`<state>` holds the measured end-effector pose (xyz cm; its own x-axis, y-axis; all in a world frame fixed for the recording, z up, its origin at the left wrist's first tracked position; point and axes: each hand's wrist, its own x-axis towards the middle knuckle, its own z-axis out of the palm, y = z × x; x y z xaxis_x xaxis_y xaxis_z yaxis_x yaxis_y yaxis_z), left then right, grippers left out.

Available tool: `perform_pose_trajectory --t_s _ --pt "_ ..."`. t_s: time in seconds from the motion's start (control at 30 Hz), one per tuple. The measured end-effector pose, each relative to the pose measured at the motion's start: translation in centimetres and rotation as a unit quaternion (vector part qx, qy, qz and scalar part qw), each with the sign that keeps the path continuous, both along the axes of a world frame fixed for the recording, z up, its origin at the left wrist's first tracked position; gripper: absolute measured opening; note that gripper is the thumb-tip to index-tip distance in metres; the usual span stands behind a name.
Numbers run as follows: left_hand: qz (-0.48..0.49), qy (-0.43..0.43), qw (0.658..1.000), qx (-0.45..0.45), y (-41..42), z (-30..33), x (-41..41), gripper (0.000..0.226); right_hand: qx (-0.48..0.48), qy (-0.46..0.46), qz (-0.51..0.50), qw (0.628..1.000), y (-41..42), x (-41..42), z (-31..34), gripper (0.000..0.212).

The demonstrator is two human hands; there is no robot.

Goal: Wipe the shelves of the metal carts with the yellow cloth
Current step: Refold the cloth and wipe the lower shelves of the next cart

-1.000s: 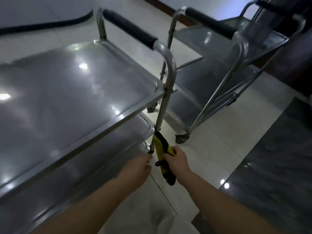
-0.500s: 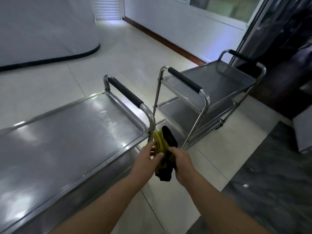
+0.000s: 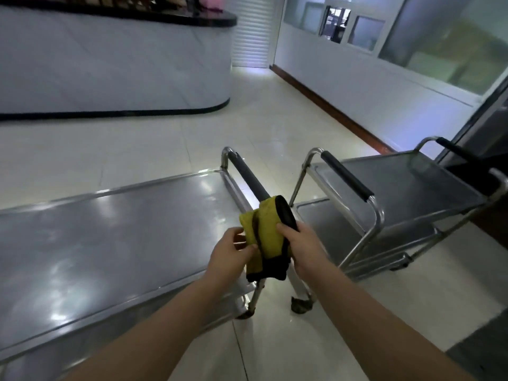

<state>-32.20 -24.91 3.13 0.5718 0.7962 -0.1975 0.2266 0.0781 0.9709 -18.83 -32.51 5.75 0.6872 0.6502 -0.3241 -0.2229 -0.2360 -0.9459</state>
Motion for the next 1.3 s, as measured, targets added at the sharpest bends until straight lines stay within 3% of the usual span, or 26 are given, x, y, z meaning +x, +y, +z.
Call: perform_pose_trajectory --t_s 0.2,0.4,0.5,0.7,0.83,0.9,1.0,1.17,1.3 --pt "0.148 -0.009 0.989 -0.016 5.1 0.5 -6.4 0.013 0.052 0.018 0.073 0.996 6.2 -2.9 2.6 0.019" --pt "0.26 -0.044 0.964 -0.026 8.5 3.6 -16.0 0.012 0.003 -0.071 0.155 0.985 11.0 -10.0 3.7 0.011" --pt "0.273 -0.04 0.961 0.015 9.5 5.3 -20.9 0.005 -0.025 -0.18 0.218 0.959 12.9 -15.9 3.4 0.008" --pt "0.307 0.002 0.951 0.038 10.7 7.4 -31.1 0.014 0.004 -0.233 0.396 0.888 15.0 -31.5 4.2 0.011" --pt "0.312 -0.011 0.95 0.008 11.4 8.0 -38.3 0.021 0.012 -0.273 0.425 0.863 16.7 -39.5 4.3 0.032" --pt "0.302 -0.026 0.953 -0.01 11.7 7.8 -41.7 0.024 0.014 -0.298 0.43 0.852 17.3 -42.6 4.4 0.027" --pt "0.28 -0.041 0.959 -0.017 12.1 6.8 -46.3 0.031 0.022 -0.285 0.411 0.866 18.5 -45.8 4.6 0.003" --pt "0.221 -0.054 0.974 -0.019 12.0 6.0 -50.2 0.054 0.015 -0.211 0.407 0.888 20.6 -49.0 5.5 0.018" --pt "0.241 0.075 0.964 0.087 13.2 5.6 -53.2 0.055 0.044 -0.201 0.397 0.894 22.8 -49.8 6.2 0.021"
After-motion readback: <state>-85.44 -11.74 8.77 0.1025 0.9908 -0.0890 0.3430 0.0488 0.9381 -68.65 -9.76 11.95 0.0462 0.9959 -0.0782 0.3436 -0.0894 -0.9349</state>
